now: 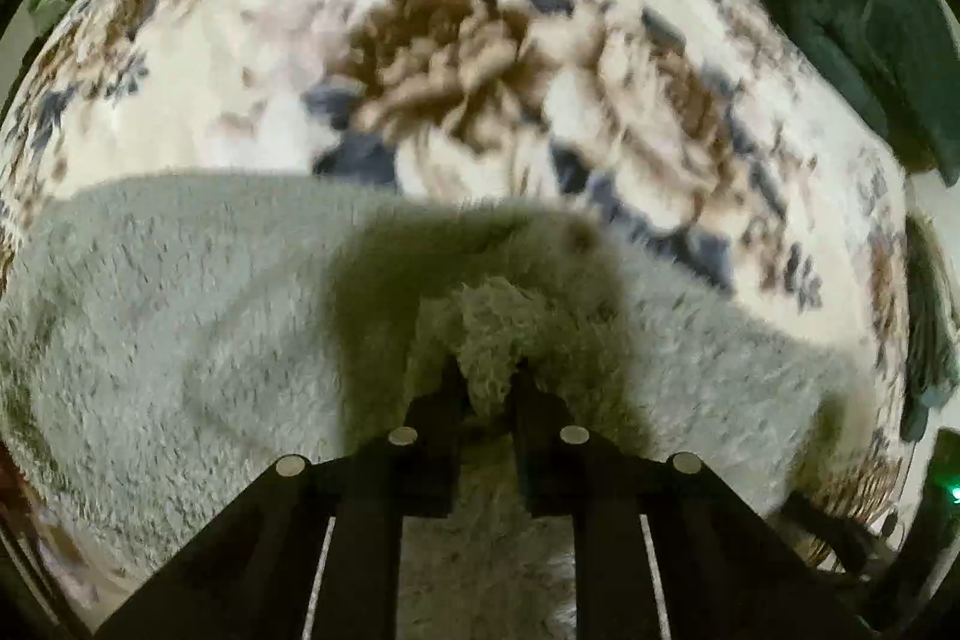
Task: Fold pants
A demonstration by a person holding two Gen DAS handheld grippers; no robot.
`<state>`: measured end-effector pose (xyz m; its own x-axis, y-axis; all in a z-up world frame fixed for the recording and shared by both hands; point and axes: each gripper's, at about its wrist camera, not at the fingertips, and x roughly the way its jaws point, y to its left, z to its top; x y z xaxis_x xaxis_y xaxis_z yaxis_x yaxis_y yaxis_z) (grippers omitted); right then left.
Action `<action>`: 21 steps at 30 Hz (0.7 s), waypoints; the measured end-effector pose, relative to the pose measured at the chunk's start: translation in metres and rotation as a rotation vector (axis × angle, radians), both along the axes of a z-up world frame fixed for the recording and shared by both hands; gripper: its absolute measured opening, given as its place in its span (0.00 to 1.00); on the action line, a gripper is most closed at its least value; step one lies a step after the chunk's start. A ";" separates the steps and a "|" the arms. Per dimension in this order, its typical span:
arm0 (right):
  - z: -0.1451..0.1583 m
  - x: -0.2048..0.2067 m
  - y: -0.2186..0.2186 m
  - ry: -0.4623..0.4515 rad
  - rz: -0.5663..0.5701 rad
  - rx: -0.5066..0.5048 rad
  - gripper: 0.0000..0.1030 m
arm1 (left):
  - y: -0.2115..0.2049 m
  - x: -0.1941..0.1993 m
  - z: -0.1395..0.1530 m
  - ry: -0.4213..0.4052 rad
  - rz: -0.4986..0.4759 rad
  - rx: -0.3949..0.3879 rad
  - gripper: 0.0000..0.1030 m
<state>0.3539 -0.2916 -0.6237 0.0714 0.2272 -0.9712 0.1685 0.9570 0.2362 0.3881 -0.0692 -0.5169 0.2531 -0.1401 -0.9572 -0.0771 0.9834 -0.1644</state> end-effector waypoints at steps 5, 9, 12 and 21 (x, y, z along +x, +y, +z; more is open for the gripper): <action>0.001 0.001 -0.004 -0.005 -0.010 -0.006 0.91 | 0.033 0.017 0.009 -0.036 0.109 0.034 0.10; 0.008 -0.003 -0.006 -0.012 -0.015 0.003 0.91 | 0.057 0.005 0.020 0.007 0.164 -0.078 0.14; 0.018 -0.011 -0.008 -0.024 -0.024 0.021 0.91 | 0.063 -0.035 0.029 0.013 0.185 -0.144 0.29; -0.003 -0.052 0.005 0.006 0.116 -0.129 0.91 | 0.041 -0.123 -0.043 0.168 0.184 0.016 0.50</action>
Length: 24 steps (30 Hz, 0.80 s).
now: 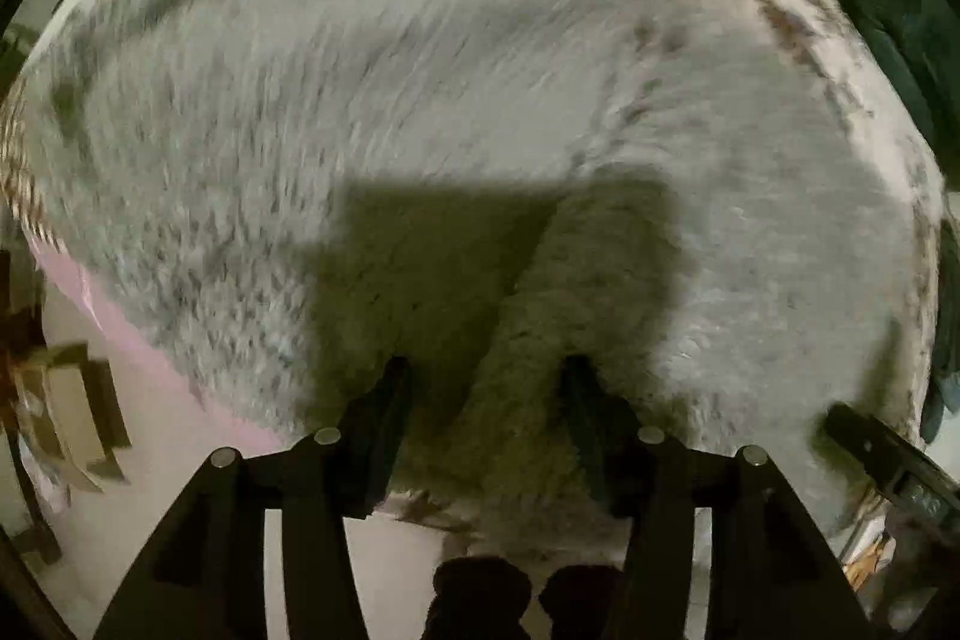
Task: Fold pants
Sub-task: 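Grasp the folded fleece edge with the left gripper and lift it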
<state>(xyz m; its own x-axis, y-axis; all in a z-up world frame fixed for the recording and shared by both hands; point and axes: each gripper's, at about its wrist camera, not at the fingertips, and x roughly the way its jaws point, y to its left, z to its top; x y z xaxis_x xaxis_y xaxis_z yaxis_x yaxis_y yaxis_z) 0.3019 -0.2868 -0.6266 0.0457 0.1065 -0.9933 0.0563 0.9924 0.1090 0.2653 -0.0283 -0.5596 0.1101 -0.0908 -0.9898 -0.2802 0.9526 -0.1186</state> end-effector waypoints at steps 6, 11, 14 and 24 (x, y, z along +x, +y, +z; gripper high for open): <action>0.008 0.004 0.010 -0.013 -0.006 -0.023 0.91 | 0.013 0.006 0.028 -0.084 0.100 -0.074 0.51; 0.023 0.012 0.014 -0.025 -0.049 -0.006 0.91 | 0.069 -0.015 0.079 -0.283 0.315 -0.126 0.63; 0.022 0.022 0.021 -0.012 -0.056 -0.009 0.91 | 0.127 -0.025 0.065 -0.303 0.511 -0.169 0.70; 0.000 0.035 0.051 0.000 -0.009 -0.059 0.91 | 0.223 -0.009 -0.014 -0.283 0.816 -0.364 0.70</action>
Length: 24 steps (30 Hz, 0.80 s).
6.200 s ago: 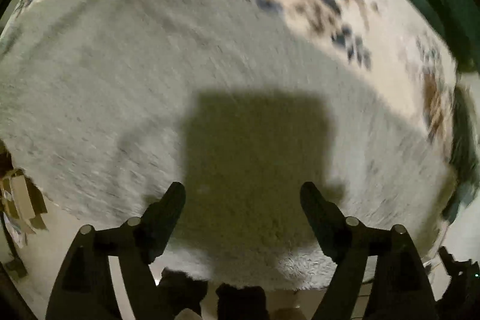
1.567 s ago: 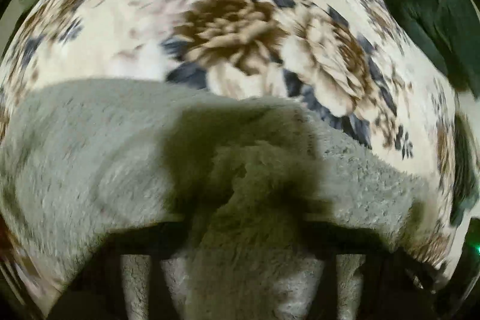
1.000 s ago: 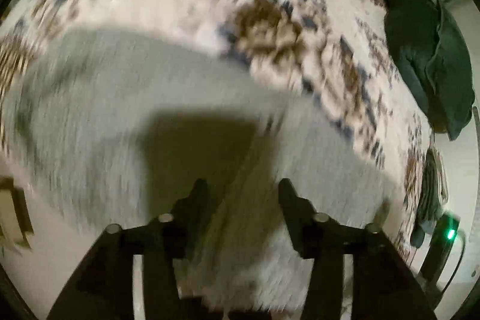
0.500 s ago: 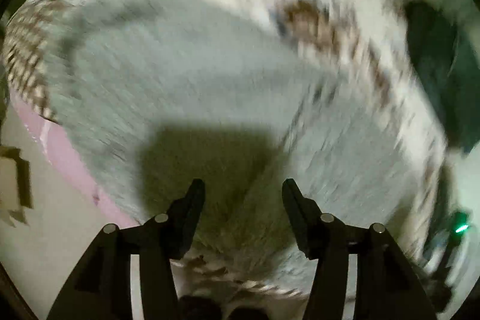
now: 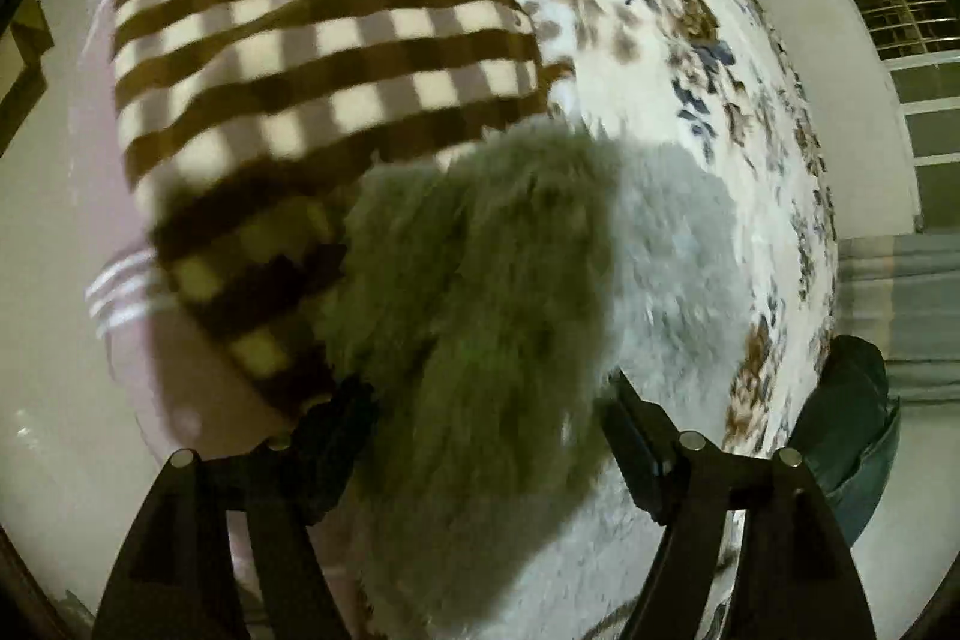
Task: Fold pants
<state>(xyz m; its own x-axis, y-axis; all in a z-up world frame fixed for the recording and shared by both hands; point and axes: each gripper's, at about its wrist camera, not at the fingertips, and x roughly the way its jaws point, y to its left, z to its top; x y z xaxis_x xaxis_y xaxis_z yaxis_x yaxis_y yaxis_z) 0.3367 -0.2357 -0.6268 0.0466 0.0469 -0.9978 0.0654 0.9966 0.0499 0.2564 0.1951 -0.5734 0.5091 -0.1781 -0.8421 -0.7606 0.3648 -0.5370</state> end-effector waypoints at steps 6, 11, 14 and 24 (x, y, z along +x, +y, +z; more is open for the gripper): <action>-0.006 0.004 0.007 0.003 -0.004 -0.044 0.91 | -0.004 -0.009 0.013 -0.034 0.018 0.072 0.42; -0.010 0.006 0.019 -0.001 0.009 -0.073 0.91 | -0.014 -0.027 0.041 -0.053 0.010 0.219 0.14; -0.011 0.006 0.024 0.000 0.002 -0.068 0.91 | -0.024 -0.027 0.061 -0.087 -0.019 0.292 0.11; 0.001 -0.002 -0.001 -0.033 -0.033 0.054 0.91 | -0.081 -0.024 0.138 -0.262 -0.141 0.434 0.10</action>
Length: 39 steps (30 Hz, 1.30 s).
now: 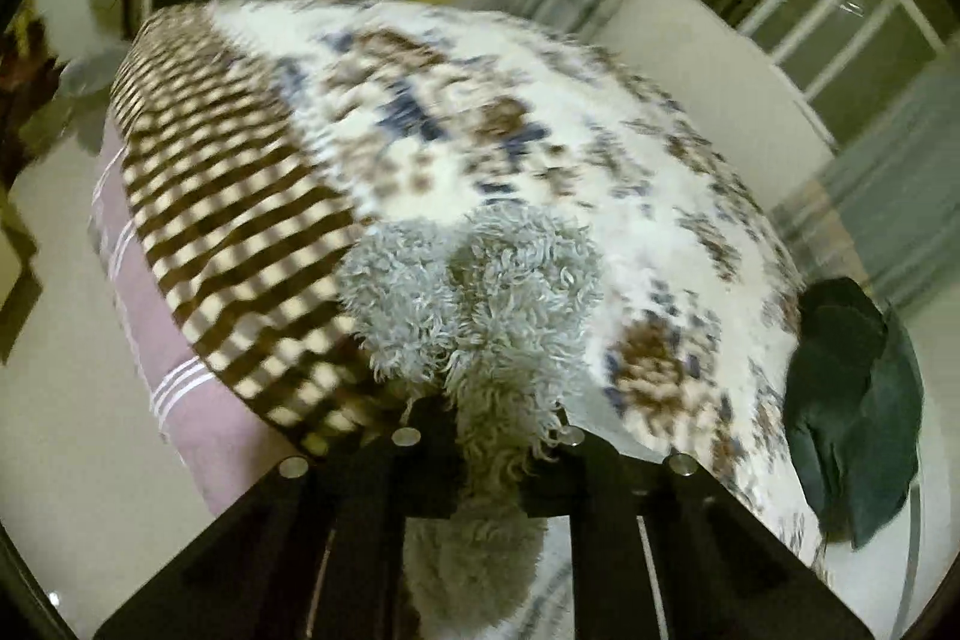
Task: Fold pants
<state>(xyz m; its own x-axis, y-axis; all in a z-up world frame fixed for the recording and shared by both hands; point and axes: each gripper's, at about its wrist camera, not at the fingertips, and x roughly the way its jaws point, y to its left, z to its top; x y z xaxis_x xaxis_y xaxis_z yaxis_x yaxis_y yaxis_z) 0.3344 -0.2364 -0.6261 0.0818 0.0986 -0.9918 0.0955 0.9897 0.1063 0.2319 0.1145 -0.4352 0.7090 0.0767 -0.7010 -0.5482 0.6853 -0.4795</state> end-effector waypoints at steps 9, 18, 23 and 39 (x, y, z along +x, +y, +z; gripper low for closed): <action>0.033 -0.020 -0.080 -0.042 -0.061 0.120 0.91 | -0.162 -0.013 0.078 -0.094 -0.331 0.161 0.09; 0.018 -0.047 -0.220 0.017 -0.172 0.076 0.91 | -0.340 -0.022 0.011 0.097 -0.629 0.155 0.09; 0.003 -0.065 -0.273 0.054 -0.222 0.063 0.91 | -0.377 -0.015 -0.033 0.220 -0.667 0.146 0.09; 0.044 -0.024 -0.266 -0.076 -0.240 0.514 0.99 | -0.345 -0.031 0.021 0.360 -0.580 0.216 0.83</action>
<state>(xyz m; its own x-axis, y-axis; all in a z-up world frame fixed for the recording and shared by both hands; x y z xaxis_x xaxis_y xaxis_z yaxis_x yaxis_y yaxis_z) 0.3106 -0.5026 -0.5821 0.2305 0.5364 -0.8119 0.2844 0.7608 0.5833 0.2014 -0.2309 -0.4147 0.4052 -0.0793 -0.9108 -0.1657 0.9734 -0.1584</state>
